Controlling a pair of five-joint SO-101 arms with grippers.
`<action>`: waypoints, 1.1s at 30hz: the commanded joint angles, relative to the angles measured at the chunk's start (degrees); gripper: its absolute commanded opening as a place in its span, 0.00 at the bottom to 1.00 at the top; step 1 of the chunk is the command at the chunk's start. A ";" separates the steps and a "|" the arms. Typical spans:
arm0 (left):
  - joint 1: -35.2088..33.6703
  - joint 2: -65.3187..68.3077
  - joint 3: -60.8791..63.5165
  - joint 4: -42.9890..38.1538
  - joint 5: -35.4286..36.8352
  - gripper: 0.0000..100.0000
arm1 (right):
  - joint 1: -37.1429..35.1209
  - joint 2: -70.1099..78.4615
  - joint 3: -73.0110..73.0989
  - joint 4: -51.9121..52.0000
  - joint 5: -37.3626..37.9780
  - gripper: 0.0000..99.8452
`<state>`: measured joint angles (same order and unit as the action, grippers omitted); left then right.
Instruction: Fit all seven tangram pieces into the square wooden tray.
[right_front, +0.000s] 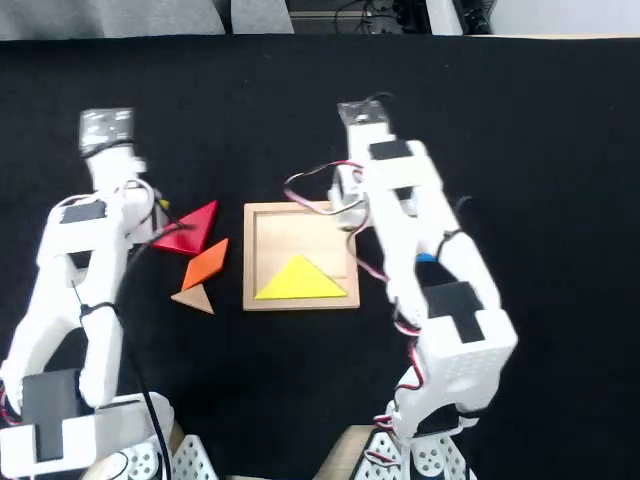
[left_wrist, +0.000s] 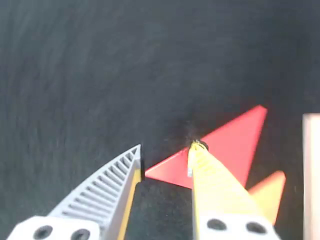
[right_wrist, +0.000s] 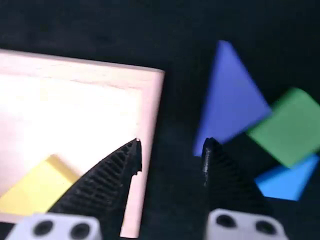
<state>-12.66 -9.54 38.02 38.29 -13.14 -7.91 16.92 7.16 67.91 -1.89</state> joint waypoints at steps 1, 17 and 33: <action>3.82 -2.55 -5.49 0.70 -11.96 0.16 | 3.52 -4.09 -0.13 -1.58 2.02 0.19; 7.96 15.38 -26.07 24.35 -40.18 0.29 | 4.04 -4.26 3.30 -6.68 3.87 0.19; 5.49 31.30 -41.71 29.10 -48.97 0.34 | 4.04 -4.09 4.18 -9.67 3.87 0.19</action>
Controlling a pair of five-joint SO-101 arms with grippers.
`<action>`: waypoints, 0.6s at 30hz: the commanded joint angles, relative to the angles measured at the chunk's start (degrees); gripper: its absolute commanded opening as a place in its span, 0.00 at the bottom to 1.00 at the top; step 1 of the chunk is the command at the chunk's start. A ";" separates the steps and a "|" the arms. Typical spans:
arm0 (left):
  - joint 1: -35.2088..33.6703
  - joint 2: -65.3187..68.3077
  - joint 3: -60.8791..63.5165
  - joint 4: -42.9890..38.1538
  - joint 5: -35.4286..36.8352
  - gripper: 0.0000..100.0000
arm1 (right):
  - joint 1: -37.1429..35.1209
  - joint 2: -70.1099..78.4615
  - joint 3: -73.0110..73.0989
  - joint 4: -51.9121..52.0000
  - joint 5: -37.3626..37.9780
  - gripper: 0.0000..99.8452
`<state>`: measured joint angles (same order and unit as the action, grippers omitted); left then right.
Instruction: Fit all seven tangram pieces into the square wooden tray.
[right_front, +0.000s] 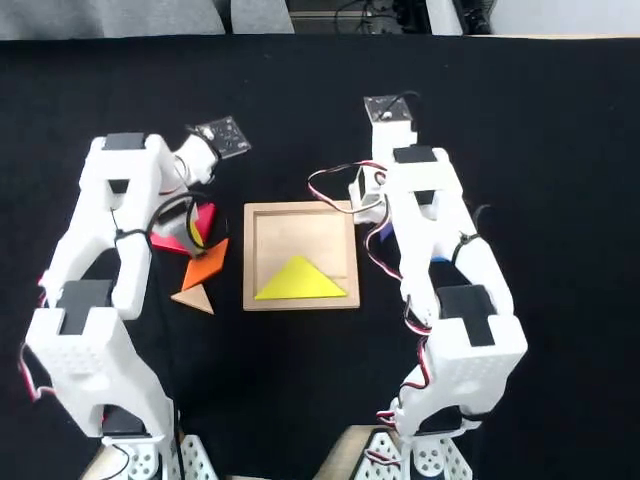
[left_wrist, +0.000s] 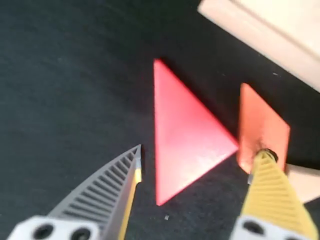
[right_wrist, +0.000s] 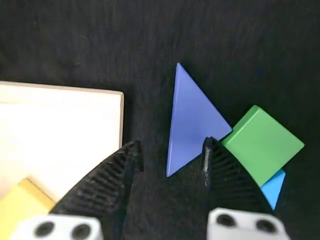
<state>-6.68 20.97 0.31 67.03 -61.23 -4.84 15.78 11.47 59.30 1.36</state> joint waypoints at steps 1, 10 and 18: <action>-0.48 1.76 -4.35 0.26 -0.88 0.34 | 0.97 -2.95 -0.13 -1.14 0.62 0.19; -1.80 8.70 -7.43 -1.76 -0.97 0.34 | 0.79 -2.95 -0.13 -1.14 0.62 0.19; -1.80 12.66 -10.68 -2.99 -0.97 0.34 | 0.79 -2.95 -0.13 -1.14 0.62 0.19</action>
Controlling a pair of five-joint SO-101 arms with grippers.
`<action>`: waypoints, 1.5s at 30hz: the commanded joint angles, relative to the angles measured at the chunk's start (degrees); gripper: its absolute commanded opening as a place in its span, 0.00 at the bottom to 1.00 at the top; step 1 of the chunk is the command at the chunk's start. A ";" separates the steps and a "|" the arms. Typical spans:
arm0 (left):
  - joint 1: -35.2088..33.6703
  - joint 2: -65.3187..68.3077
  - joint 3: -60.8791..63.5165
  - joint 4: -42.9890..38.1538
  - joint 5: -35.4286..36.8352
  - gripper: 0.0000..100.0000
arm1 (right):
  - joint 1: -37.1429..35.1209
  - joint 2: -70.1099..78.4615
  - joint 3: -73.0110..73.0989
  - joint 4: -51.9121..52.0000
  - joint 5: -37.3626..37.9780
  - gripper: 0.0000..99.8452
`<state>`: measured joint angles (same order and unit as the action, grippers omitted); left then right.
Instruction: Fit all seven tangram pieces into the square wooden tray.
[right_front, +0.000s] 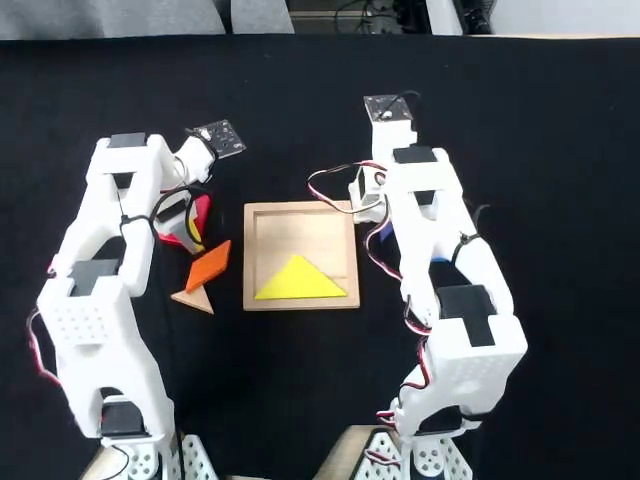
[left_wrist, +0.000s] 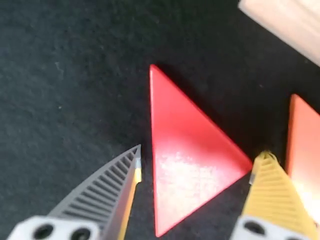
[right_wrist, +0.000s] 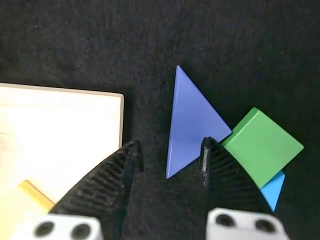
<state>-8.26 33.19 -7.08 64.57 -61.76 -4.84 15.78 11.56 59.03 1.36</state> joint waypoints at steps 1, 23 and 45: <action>0.04 1.23 -3.56 -0.44 -0.44 0.34 | 0.79 -2.95 -0.22 -0.88 0.62 0.19; 0.22 3.78 -5.41 3.52 -2.90 0.18 | 0.88 -2.95 -0.22 -0.88 0.62 0.19; 4.88 6.33 -15.52 21.45 -3.08 0.17 | 0.88 -2.86 -0.22 -0.62 0.62 0.19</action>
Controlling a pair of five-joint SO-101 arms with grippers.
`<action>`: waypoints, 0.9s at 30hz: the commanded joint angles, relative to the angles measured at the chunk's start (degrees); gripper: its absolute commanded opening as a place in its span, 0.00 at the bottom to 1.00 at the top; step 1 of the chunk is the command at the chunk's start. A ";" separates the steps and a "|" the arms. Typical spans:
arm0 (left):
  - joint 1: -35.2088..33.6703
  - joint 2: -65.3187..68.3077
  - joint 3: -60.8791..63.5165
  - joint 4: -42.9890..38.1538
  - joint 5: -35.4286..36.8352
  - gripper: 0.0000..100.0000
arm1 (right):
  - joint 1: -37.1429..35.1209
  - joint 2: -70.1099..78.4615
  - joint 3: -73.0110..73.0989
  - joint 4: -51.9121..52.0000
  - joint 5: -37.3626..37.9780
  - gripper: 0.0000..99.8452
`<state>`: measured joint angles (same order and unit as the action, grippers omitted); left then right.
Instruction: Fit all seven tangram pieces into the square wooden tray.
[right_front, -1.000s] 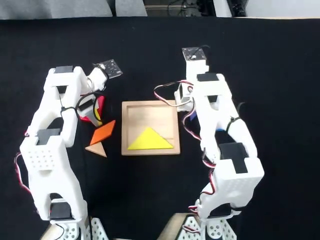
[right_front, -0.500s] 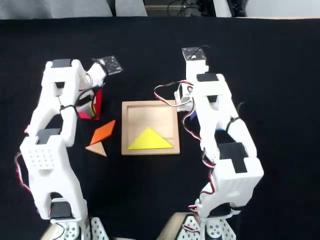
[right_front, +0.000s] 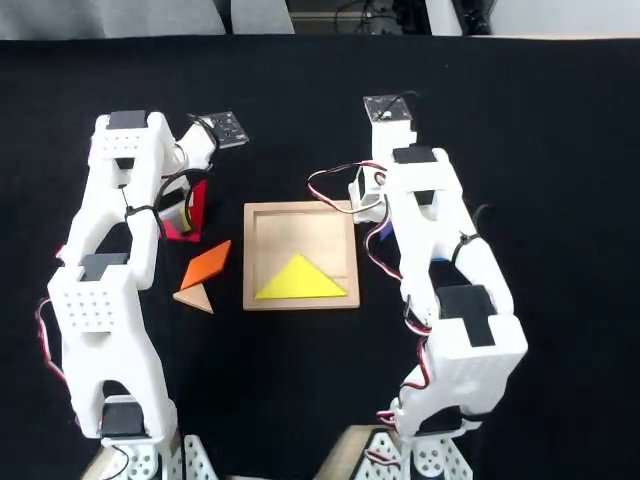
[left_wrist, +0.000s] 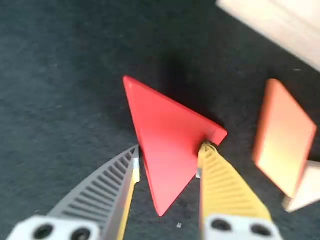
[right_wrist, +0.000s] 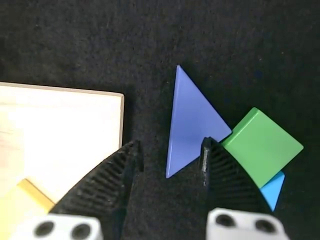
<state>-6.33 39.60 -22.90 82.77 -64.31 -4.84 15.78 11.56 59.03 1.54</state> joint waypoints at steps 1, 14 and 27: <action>3.38 -0.09 0.31 3.87 -0.53 0.17 | 0.88 -2.86 -0.22 -0.62 0.44 0.19; 3.47 -0.09 0.31 4.13 -0.26 0.14 | 0.88 -2.86 -0.22 -0.62 0.44 0.19; 7.08 -10.90 8.75 13.01 -0.53 0.06 | 0.97 -2.86 -0.22 -0.62 0.44 0.19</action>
<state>-1.58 32.13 -17.63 95.16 -64.31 -4.84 15.78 11.56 59.03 1.54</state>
